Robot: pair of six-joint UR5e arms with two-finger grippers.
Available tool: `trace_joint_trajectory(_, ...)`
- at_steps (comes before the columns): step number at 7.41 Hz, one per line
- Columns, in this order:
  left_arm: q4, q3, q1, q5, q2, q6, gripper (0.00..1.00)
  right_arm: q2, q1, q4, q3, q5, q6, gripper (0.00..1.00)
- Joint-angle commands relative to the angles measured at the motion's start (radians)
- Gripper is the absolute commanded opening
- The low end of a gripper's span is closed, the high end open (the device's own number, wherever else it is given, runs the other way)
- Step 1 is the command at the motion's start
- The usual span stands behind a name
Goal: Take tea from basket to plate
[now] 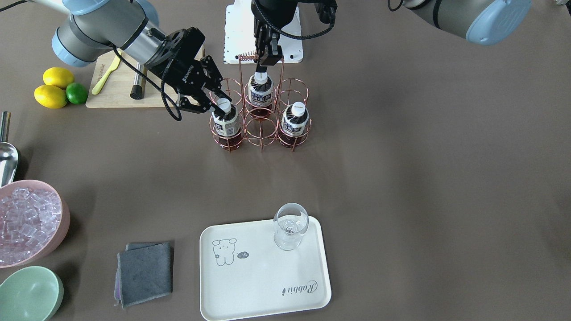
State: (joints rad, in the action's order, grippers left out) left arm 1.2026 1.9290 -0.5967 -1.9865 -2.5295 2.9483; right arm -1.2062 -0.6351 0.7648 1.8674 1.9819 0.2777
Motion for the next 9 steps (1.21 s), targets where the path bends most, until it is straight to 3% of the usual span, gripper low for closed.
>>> trace_joint_trajectory(1, 0.000, -0.001, 0.000, 0.000, -0.002, 0.000, 0.00, -0.004, -0.002, -0.001, 0.028, 0.023, -0.009, 0.00)
trace_joint_trajectory(6, 0.002, -0.001, 0.000, 0.000, -0.002, 0.000, 0.00, 0.002, -0.021, 0.143, 0.133, 0.055, -0.049, 0.00)
trace_joint_trajectory(9, 0.003, -0.001, 0.002, 0.000, 0.000, 0.000, 0.00, 0.014, -0.119, 0.189, 0.151, 0.152, -0.049, 0.00)
